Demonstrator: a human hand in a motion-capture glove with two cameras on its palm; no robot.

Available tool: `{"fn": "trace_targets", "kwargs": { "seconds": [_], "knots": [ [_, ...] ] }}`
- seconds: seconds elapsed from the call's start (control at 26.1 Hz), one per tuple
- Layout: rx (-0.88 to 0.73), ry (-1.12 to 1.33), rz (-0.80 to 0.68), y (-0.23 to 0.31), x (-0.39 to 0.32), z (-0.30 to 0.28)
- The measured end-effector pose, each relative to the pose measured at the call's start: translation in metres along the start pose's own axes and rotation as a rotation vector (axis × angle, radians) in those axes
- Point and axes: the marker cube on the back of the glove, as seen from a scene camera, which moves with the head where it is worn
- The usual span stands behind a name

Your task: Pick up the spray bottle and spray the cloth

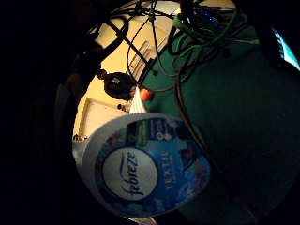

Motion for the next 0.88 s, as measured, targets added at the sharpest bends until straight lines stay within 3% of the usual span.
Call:
{"fn": "trace_targets", "kwargs": {
  "seconds": [0.31,0.65,0.88],
  "knots": [
    [-0.049,0.022,0.042,-0.013,0.001,0.009],
    [0.08,-0.01,-0.04,-0.005,-0.017,0.007],
    [0.059,-0.028,-0.163,0.013,-0.091,-0.008]
  ]
}}
